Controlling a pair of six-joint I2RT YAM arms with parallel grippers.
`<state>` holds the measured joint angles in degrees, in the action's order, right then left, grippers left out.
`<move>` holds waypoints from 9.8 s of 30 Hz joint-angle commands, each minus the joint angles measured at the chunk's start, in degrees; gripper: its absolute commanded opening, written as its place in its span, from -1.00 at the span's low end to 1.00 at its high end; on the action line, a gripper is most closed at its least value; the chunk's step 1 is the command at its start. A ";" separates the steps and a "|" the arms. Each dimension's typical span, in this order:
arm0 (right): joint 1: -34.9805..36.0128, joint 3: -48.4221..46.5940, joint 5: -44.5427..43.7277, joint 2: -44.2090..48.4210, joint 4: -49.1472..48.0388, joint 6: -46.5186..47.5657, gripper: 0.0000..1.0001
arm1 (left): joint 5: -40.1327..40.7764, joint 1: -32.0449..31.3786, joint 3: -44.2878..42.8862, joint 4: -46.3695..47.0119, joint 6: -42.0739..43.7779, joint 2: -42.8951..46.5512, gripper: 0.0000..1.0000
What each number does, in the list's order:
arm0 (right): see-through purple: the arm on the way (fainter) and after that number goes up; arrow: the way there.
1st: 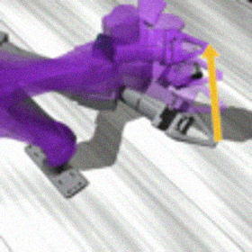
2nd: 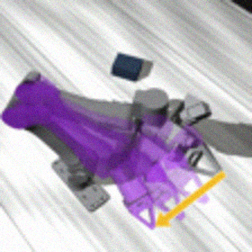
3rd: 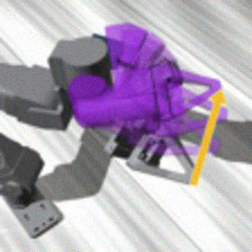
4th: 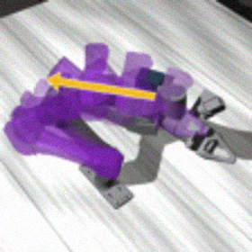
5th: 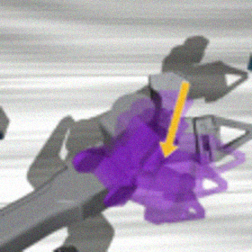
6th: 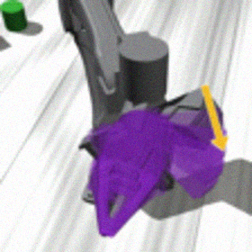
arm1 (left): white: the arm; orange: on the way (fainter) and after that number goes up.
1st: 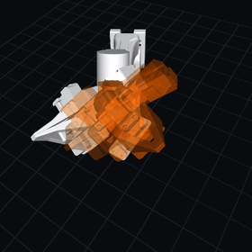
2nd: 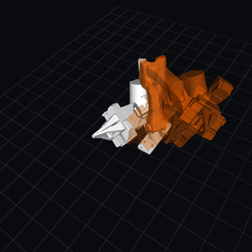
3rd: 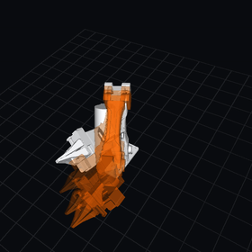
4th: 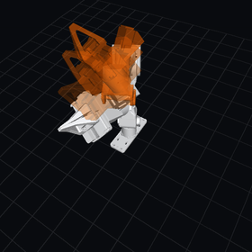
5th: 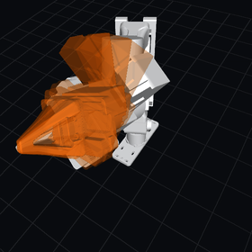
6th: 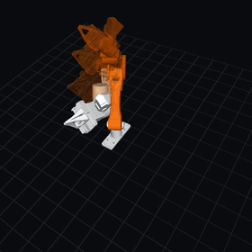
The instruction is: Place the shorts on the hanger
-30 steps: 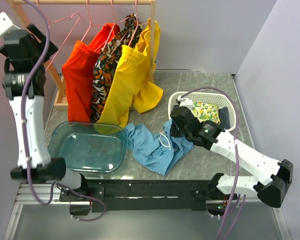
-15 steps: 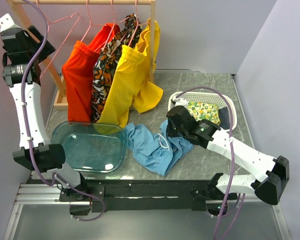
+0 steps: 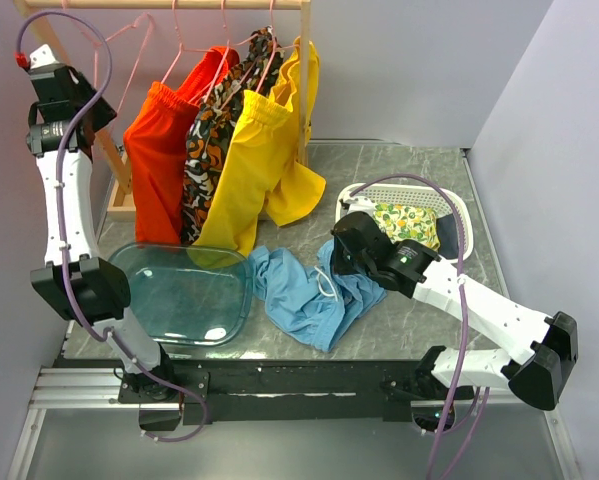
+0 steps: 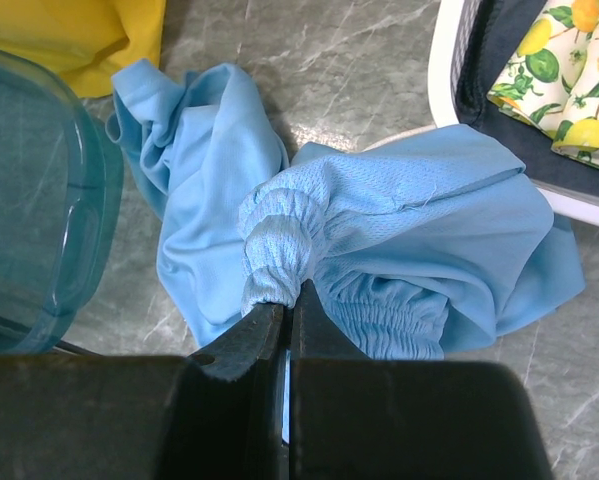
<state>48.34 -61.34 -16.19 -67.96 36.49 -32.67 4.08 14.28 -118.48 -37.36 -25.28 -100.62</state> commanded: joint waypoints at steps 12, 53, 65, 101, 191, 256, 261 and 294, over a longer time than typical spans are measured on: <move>-0.17 1.40 1.15 0.99 -3.53 0.41 -1.00 | -3.64 0.04 3.60 4.58 -0.83 5.87 -0.60; 0.00 -0.71 0.45 0.64 -1.51 0.23 -1.00 | 7.44 -7.78 6.68 4.32 8.23 16.85 -0.98; 0.18 -1.06 0.28 0.99 -1.07 -0.29 -1.00 | 7.09 -7.78 7.91 0.28 6.65 21.95 -0.98; 0.44 -2.99 -2.80 1.17 2.09 -1.52 -1.00 | 1.95 -26.21 17.93 -12.03 -1.27 47.80 -0.98; 3.17 -20.49 -5.61 -2.88 13.88 -0.91 -0.69 | 63.34 -118.96 71.70 21.96 -18.06 44.01 -0.98; -34.98 17.04 27.34 15.76 0.34 -12.25 -0.39 | 42.68 -110.26 75.41 67.34 4.89 18.97 -0.88; -34.98 17.14 27.97 15.67 0.33 -11.63 -0.99 | 40.23 -110.08 74.09 65.50 3.05 18.53 -0.05; -21.44 5.53 5.82 20.94 10.97 -8.20 -1.00 | 21.77 -96.55 62.22 25.84 -26.31 6.31 0.34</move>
<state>26.63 -53.98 -7.27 -48.47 48.53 -39.59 27.90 -82.32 -54.15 -14.39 -50.43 -93.45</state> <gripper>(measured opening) 0.192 0.658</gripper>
